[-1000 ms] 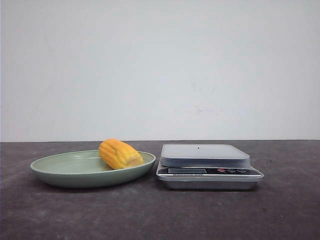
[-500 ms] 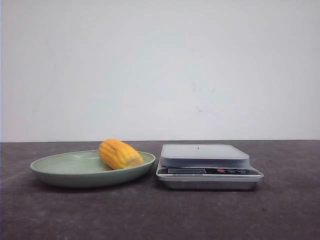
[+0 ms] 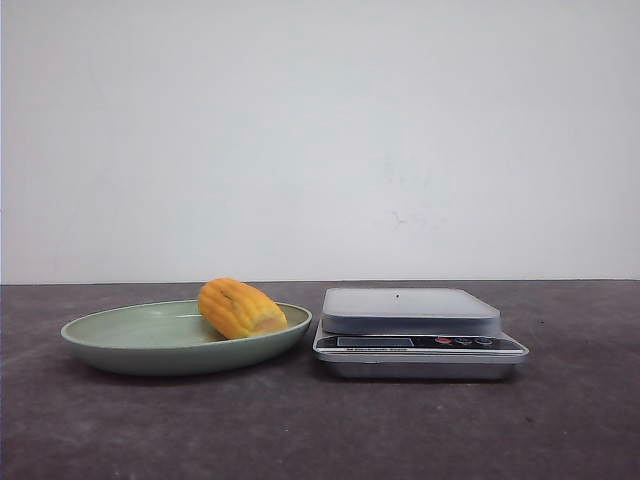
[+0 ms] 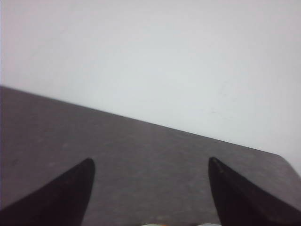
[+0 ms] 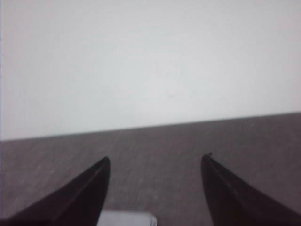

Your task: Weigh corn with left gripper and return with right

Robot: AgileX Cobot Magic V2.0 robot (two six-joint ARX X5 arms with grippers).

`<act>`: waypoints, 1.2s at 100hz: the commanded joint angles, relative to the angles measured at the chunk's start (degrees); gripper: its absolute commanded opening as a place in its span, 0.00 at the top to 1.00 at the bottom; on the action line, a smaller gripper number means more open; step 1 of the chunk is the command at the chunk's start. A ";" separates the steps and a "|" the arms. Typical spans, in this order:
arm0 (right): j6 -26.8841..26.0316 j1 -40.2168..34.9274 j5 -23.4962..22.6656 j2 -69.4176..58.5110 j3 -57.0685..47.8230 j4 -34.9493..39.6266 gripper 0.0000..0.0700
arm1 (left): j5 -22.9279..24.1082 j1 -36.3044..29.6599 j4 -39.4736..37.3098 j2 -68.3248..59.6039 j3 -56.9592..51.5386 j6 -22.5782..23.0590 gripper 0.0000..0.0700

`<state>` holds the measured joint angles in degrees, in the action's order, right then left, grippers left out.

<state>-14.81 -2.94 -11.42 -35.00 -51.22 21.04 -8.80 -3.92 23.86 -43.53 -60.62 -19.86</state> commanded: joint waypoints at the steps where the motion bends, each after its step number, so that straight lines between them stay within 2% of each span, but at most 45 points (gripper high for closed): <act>1: 0.74 -0.44 -0.76 -1.95 -2.58 1.40 0.38 | -0.24 -2.32 -0.28 -2.60 -1.75 1.16 0.33; 10: 1.44 -1.05 -1.05 -4.35 -4.87 3.45 0.29 | 1.88 -6.99 -1.16 -6.78 -1.92 1.11 0.33; 24: 1.90 -1.97 -2.56 -6.71 -7.34 4.83 0.29 | 5.01 -13.64 -1.75 -14.82 -1.90 1.18 0.33; 50: 1.88 -2.29 -2.54 -7.52 -8.50 5.05 0.29 | 11.17 -23.54 -9.11 -30.93 -1.90 0.57 0.33; 60: 1.99 -2.29 -2.54 -7.52 -8.50 6.08 0.29 | 13.75 -25.81 -10.16 -36.68 -1.90 -0.55 0.33; 81: 2.36 -2.29 -2.54 -7.52 -8.50 8.02 0.29 | 15.47 -28.57 -10.71 -46.82 -1.90 -2.82 0.33; 120: 2.47 -2.29 -2.56 -7.45 -8.50 9.31 0.29 | 18.08 -31.19 -8.28 -56.70 -1.90 -5.55 0.33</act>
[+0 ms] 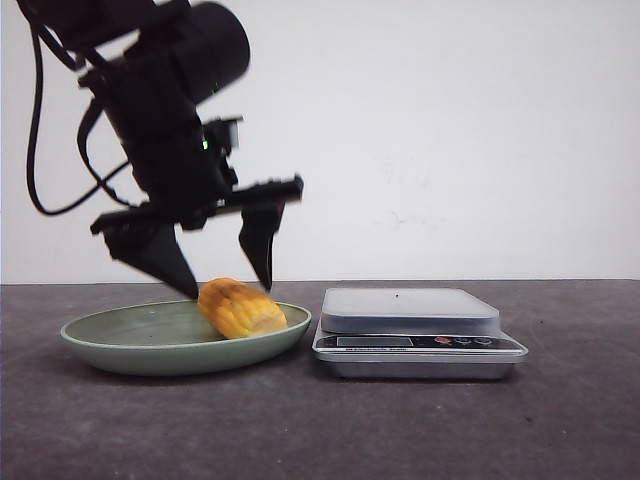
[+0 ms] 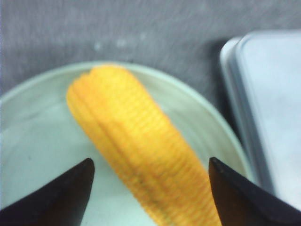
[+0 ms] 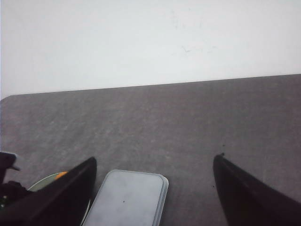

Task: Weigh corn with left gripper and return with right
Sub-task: 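Lower the left gripper onto the yellow corn cob on the green plate and close, then lift the corn with the left gripper and carry it over the scale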

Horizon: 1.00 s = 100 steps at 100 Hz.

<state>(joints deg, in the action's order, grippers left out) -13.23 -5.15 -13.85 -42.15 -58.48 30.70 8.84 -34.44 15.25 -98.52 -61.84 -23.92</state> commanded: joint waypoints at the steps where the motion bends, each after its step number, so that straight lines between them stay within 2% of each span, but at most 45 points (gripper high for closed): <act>1: 0.94 -0.09 -0.13 -0.31 -1.25 -0.35 0.29 | 0.44 -0.74 0.37 -1.84 -0.68 -1.53 0.33; 18: 1.46 -0.09 -0.11 0.07 -1.25 -0.13 0.29 | 1.33 -1.53 0.74 -2.56 -0.68 -1.75 0.35; 21: 1.51 -0.09 -0.09 0.07 -1.25 -0.13 0.29 | 1.70 -1.64 0.74 -2.56 -0.68 -1.81 0.42; 26: 1.55 -0.09 -0.11 0.07 -1.25 -0.13 0.29 | 1.84 -1.70 0.90 -2.54 -0.68 -1.84 0.63; 31: 1.53 -0.09 -0.11 0.07 -1.25 -0.09 0.29 | 1.84 -1.70 1.36 -2.47 -0.68 -1.81 0.75; 40: 1.53 -0.09 -0.11 0.07 -1.25 0.09 0.29 | 1.84 -1.70 1.90 -2.27 -0.68 -1.11 0.88; 45: 1.53 -0.09 -0.11 0.04 -1.25 0.26 0.29 | 1.84 -1.70 2.10 -1.97 -0.68 -0.63 1.00; 61: 1.64 -0.09 -0.09 0.00 -1.25 0.74 0.29 | 2.03 -1.92 2.75 2.34 -0.90 -0.76 1.00; 70: 1.66 -0.09 -0.07 0.00 -1.25 0.72 0.29 | 2.03 -2.49 3.41 5.75 -2.34 1.64 1.00; 89: 1.64 -0.07 0.35 0.00 -1.25 0.70 0.29 | -1.09 -5.90 8.63 8.24 -11.04 4.07 1.00; 100: 1.40 -0.09 0.31 0.00 -1.25 0.61 0.29 | -1.57 -9.31 6.86 6.95 -15.30 4.00 1.00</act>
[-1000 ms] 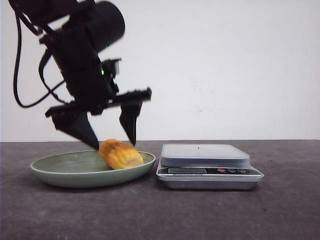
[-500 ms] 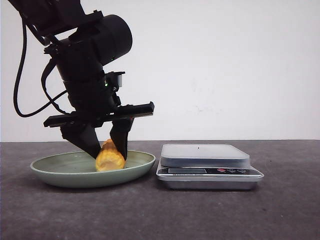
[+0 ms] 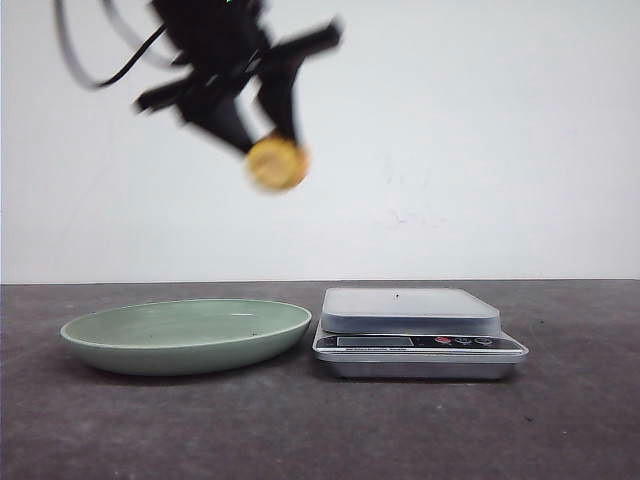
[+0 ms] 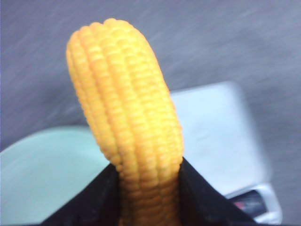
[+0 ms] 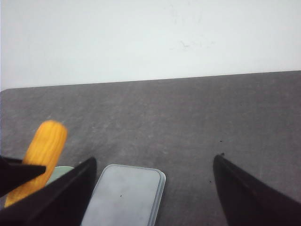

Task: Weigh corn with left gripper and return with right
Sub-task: 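Lift the corn with the left gripper and carry it over the scale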

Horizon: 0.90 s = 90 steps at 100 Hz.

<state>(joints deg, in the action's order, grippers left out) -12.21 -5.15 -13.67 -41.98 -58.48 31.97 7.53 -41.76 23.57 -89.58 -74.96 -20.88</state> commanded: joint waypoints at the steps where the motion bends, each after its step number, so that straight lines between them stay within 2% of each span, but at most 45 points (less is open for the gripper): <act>1: 0.28 -0.09 0.13 -0.17 -1.25 -0.66 0.29 | -0.28 -2.45 -2.12 -2.29 -2.56 0.96 1.00; 38: -1.05 -0.09 -0.04 -0.17 -1.25 0.24 0.29 | -0.52 -5.31 -3.89 -16.79 -11.23 -2.40 1.00; 90: -0.85 -0.09 0.04 -0.15 -1.25 1.55 0.29 | -3.26 -5.77 -3.61 -25.35 -11.74 -3.19 1.00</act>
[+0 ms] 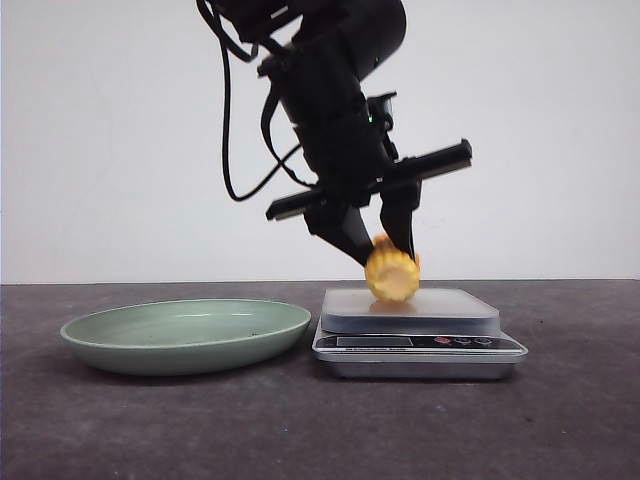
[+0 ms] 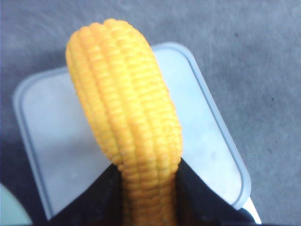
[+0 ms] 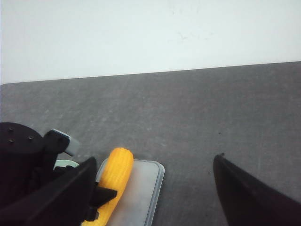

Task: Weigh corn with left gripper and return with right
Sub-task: 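Lift the corn with the left gripper and carry it over the scale, then lower the corn onto the scale pan, open the left gripper, withdraw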

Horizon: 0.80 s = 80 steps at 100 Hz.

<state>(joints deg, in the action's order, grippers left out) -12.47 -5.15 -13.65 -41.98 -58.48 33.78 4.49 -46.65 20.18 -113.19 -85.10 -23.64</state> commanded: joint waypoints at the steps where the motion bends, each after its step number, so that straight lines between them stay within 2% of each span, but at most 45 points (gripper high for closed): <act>1: -0.59 -0.09 0.02 -0.15 -1.25 -0.26 0.29 | -0.22 -0.94 -0.20 -1.86 -1.60 -0.44 1.00; 8: -0.59 -0.09 0.02 -0.13 -1.25 -0.20 0.29 | -0.37 -1.16 -0.15 -2.32 -1.60 -0.46 0.98; 13: -0.59 -0.09 0.02 -0.11 -1.25 -0.09 0.29 | -0.44 -1.38 -0.07 -2.47 -1.60 -0.46 0.91; 17: -0.57 -0.09 0.02 -0.11 -1.25 0.07 0.29 | -0.44 -1.53 -0.11 -2.47 -1.60 -0.46 0.80; 26: -0.55 -0.09 0.07 -0.13 -1.25 0.68 0.29 | -0.42 -2.05 -0.39 -2.47 -1.60 -0.46 0.44; 32: -0.33 -0.09 0.11 -0.13 -1.25 1.01 0.29 | -0.42 -2.25 -0.35 -2.45 -1.77 -0.44 0.32; 51: -0.26 -0.09 0.11 -0.15 -1.25 1.03 0.29 | -0.20 -2.69 0.85 -1.07 -3.13 0.52 0.31; 67: -0.28 -0.07 0.11 -0.17 -1.25 0.98 0.29 | 3.02 -2.73 0.83 5.07 -3.41 2.80 0.31; 80: -0.35 -0.09 0.09 -0.28 -1.25 0.98 0.29 | 6.05 -2.40 1.20 13.86 -3.41 6.40 0.31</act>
<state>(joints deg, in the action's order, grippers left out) -12.45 -5.15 -13.54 -41.98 -58.48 35.33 9.21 -48.66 22.06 -103.85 -86.94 -20.43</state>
